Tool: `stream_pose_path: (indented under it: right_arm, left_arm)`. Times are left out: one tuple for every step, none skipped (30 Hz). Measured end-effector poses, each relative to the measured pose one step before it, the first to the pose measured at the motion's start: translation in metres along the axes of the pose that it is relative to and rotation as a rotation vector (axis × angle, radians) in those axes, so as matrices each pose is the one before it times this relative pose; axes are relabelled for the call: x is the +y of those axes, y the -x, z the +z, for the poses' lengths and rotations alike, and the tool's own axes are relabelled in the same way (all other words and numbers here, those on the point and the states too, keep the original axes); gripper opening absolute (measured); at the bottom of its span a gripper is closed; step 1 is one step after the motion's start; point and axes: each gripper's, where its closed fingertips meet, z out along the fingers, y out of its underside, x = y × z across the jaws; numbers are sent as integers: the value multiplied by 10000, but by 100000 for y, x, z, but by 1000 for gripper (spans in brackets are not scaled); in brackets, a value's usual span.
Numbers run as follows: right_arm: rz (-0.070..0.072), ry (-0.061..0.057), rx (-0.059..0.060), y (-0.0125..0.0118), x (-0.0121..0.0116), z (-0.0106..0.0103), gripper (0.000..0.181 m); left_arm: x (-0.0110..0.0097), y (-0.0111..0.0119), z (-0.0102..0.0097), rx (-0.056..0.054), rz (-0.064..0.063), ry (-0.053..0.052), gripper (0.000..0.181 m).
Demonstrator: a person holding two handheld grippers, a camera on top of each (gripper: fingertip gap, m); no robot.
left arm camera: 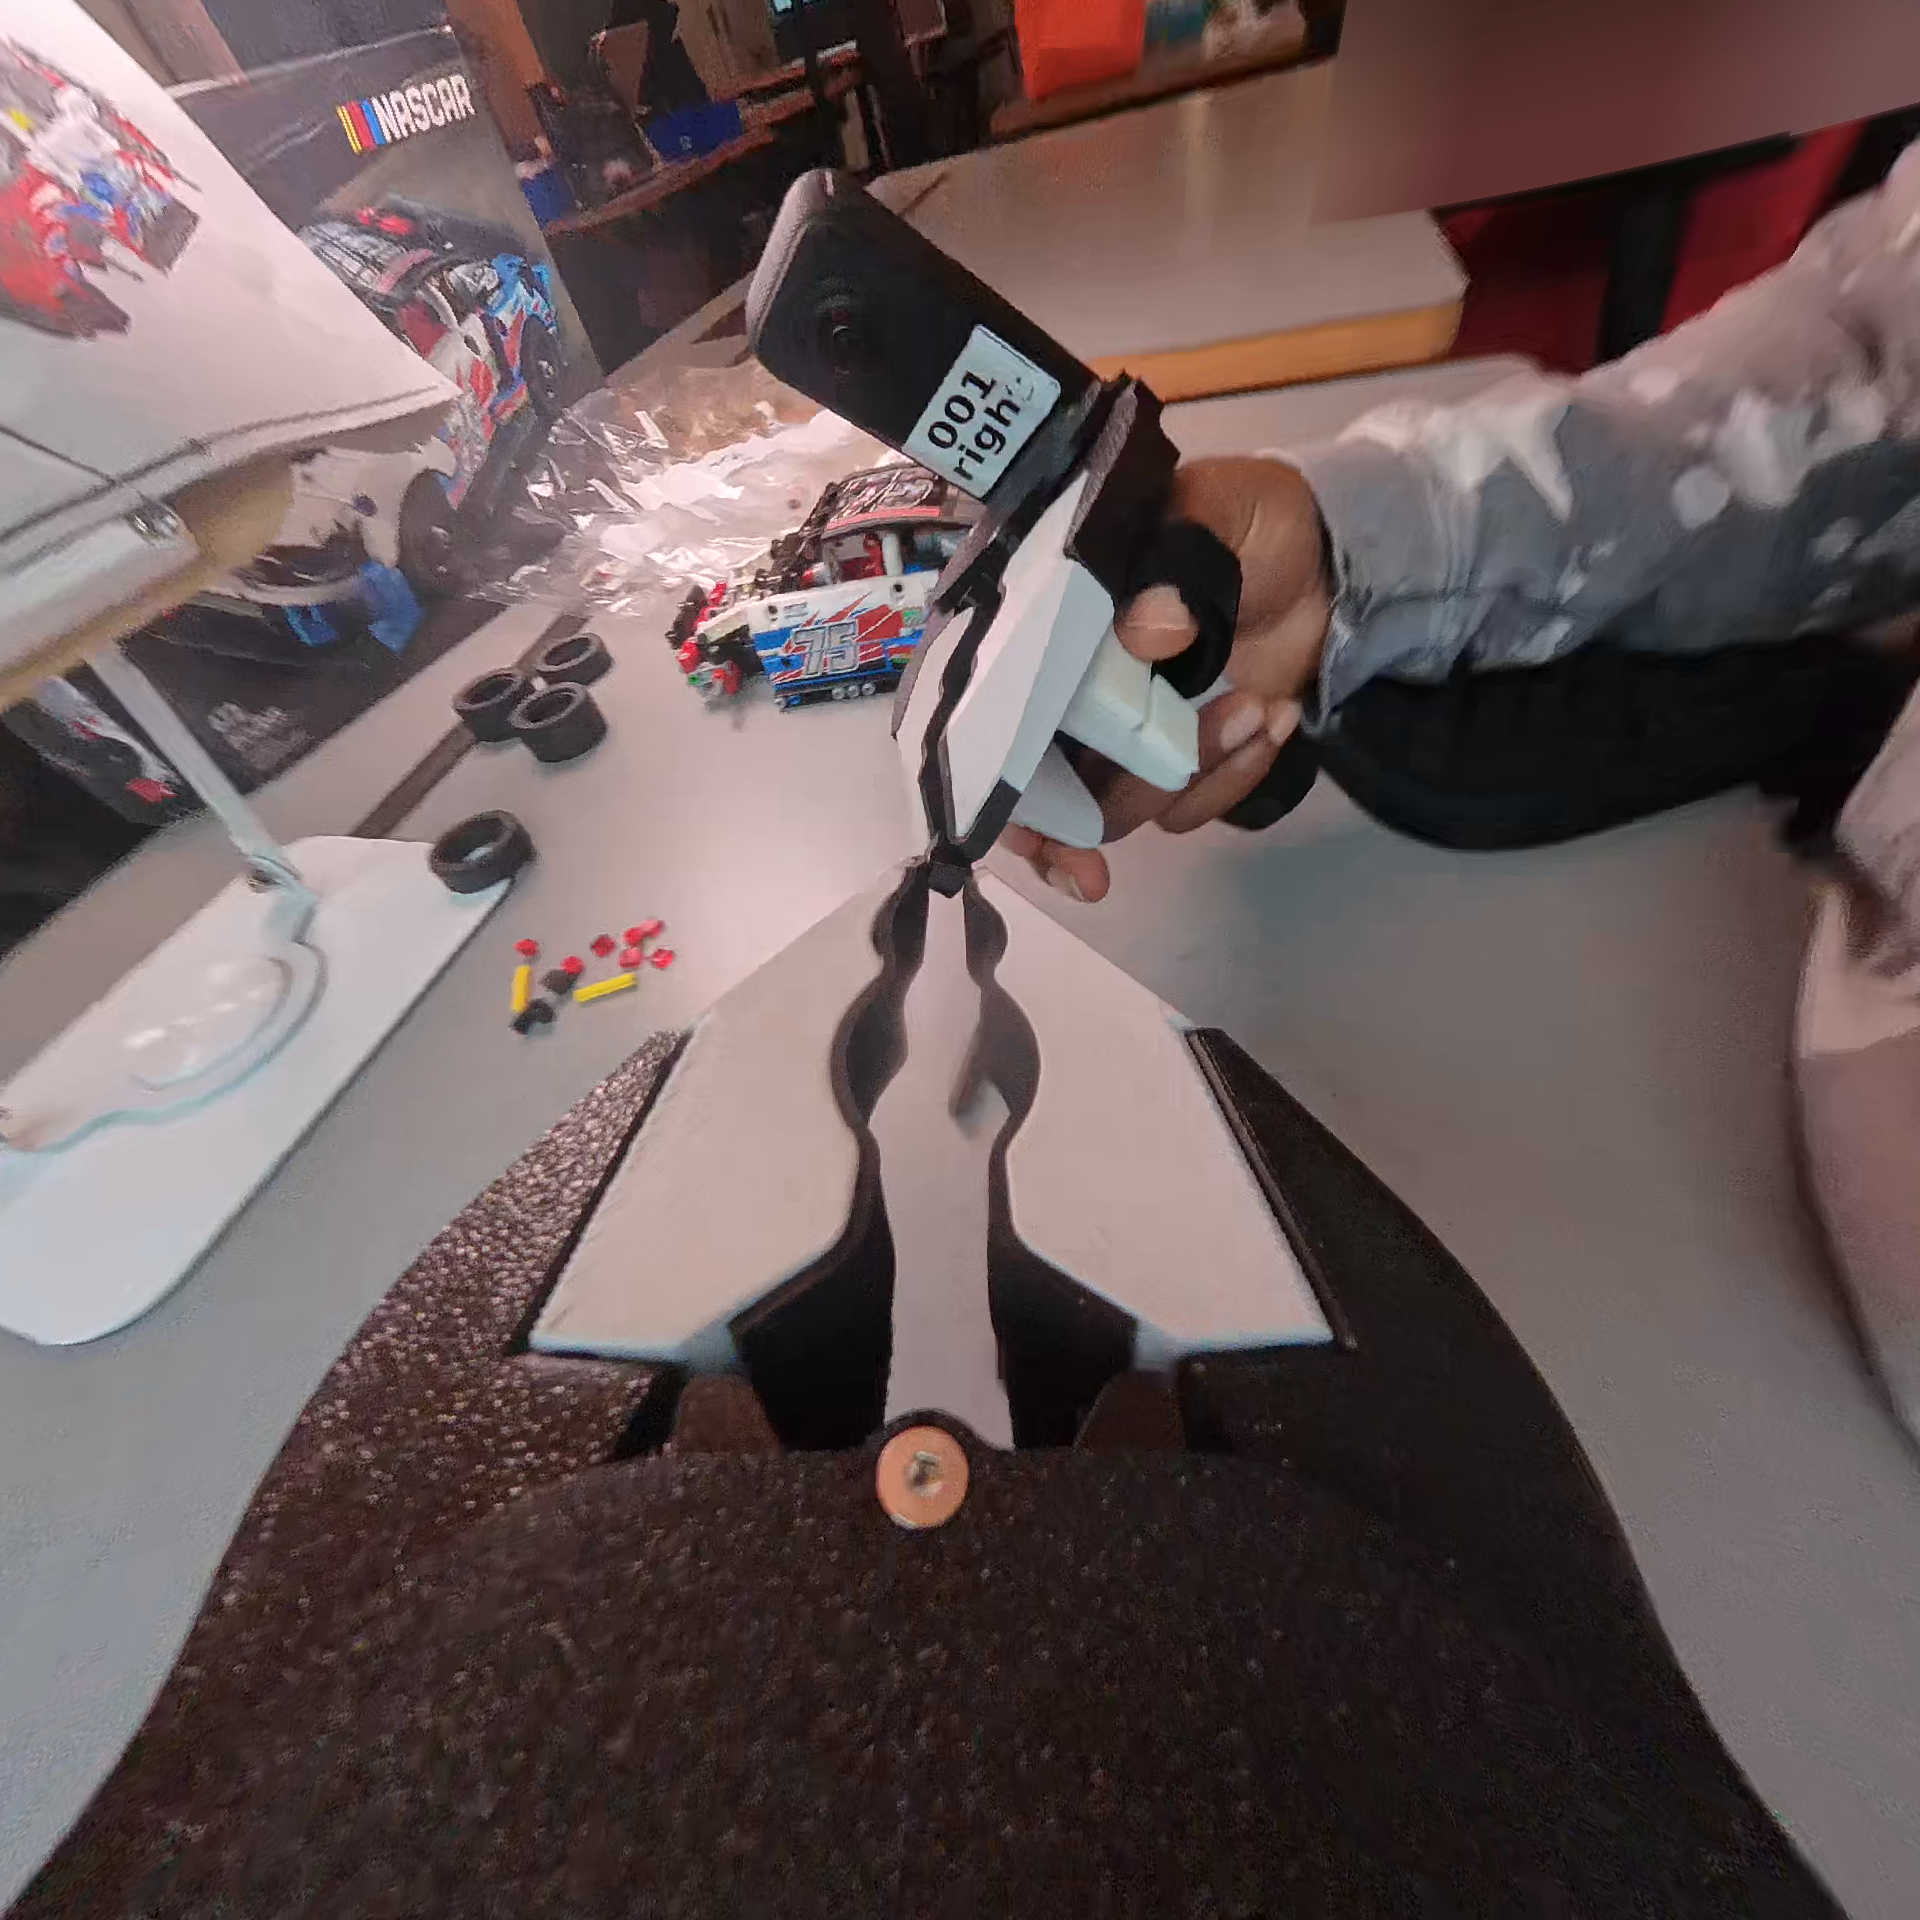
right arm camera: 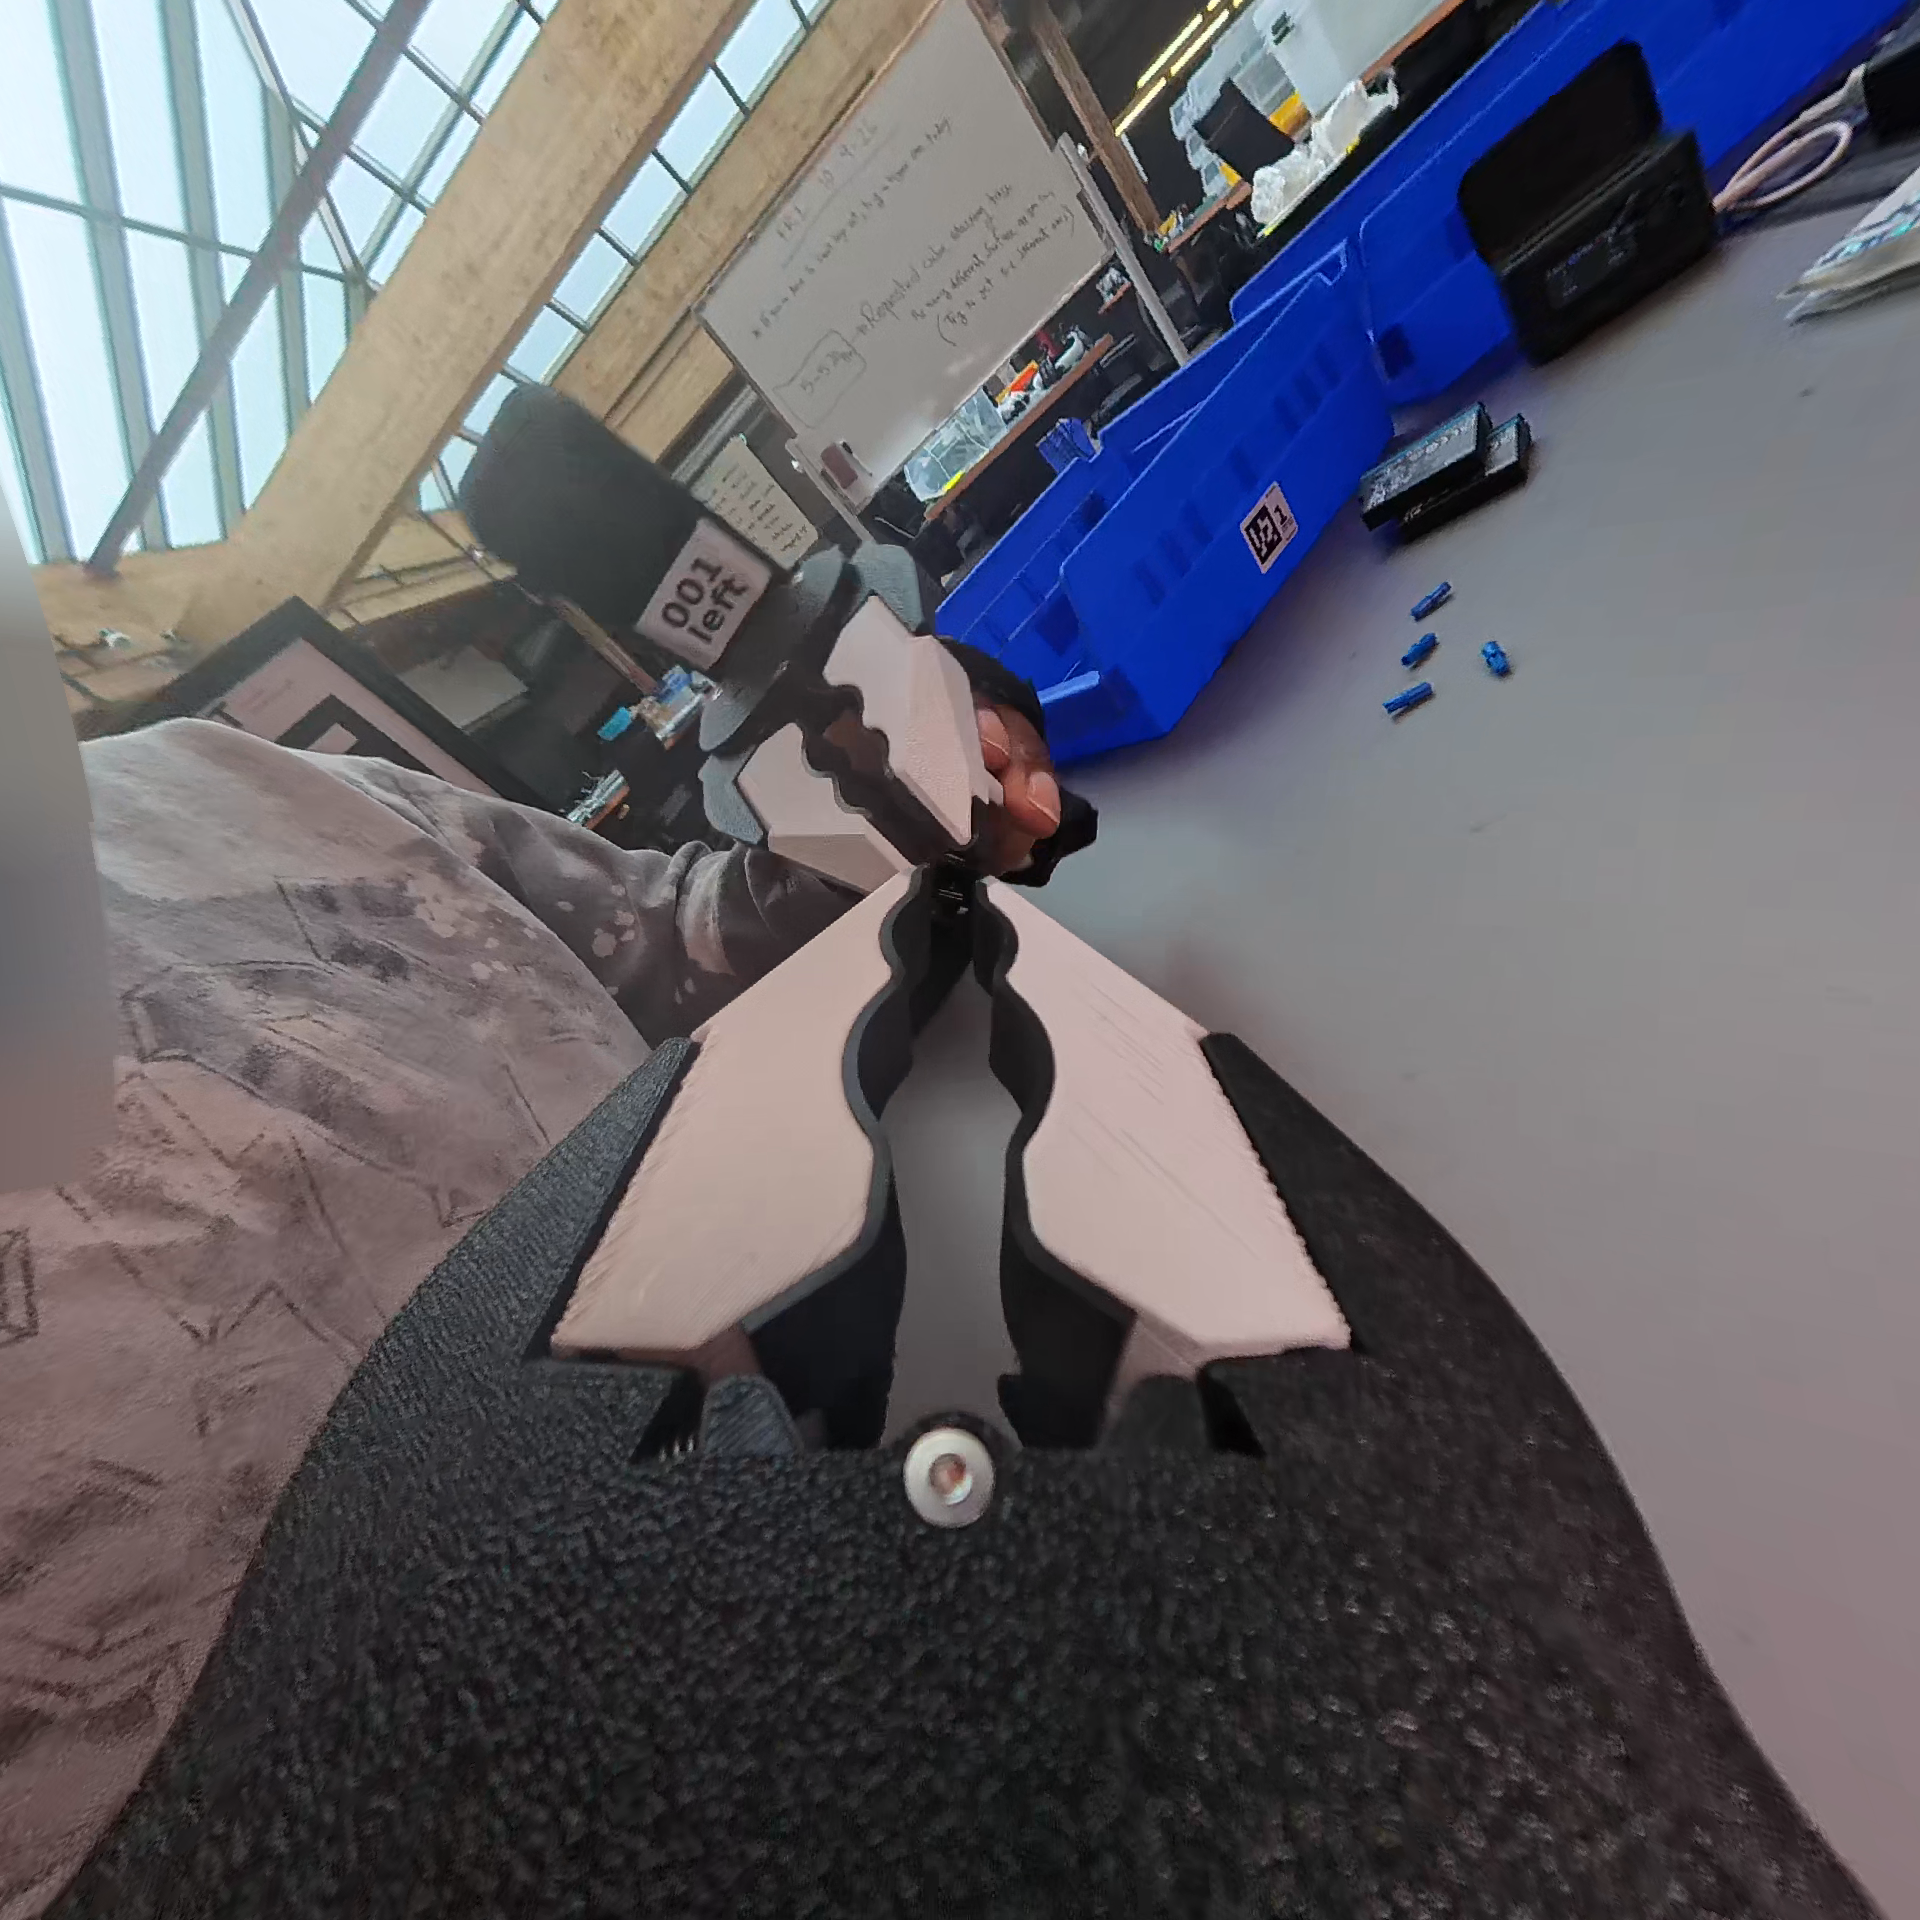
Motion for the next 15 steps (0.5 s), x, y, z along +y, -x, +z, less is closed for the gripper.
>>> stream_pose_path:
  right_arm:
    - [-330, 7, 57, 117, -106, -88, 7]
    - [-313, 8, 72, 71, -81, -141, 7]
    - [-235, -443, 24, 38, -868, -692, 7]
    - [-65, -464, 52, -117, -1202, -1092, 6]
    - [-453, -225, 252, -190, -911, -972, 7]
    - [-553, 94, 287, -131, -286, -448, 7]
    - [-158, 4, -29, 273, -159, -26, 7]
    - [74, 28, -155, 381, 92, 250, 7]
    - [0, 110, -67, 204, 368, 363, 7]
    - [-77, 191, -5, 114, 485, 358, 7]
    - [-166, 134, -13, 122, 331, 282, 7]
    - [-284, -2, -69, 236, 40, 166, 7]
    - [-572, -5, -66, 394, -30, 117, 7]
    - [-936, -13, 45, 475, -99, 87, 7]
    - [-1058, 27, 196, 368, -89, 106, 7]
  left_arm:
    - [-244, -36, -4, 400, -869, -265, 5]
    - [-132, -40, -31, 361, -695, -199, 4]
    - [-41, 179, -225, 231, -596, -171, 0]
    - [-20, 673, -500, 3, -466, -168, 0]
    - [-171, 581, -545, 80, -502, -179, 0]
    - [-87, 467, -284, 36, -473, -55, 0]
    - [136, 410, 77, -120, -217, 78, 0]
    - [224, 45, 305, -103, 182, 38, 0]
    - [183, -400, 412, 116, 113, -14, 0]
    - [189, -526, 422, 227, -104, 34, 0]
    - [219, -504, 386, 266, -225, 123, 8]
    - [37, -536, 277, 346, -331, 30, 22]
    - [-229, -704, 129, 537, -537, -137, 25]
    - [-346, -712, 33, 668, -777, -222, 25]
    - [-424, -467, -15, 615, -927, -289, 25]
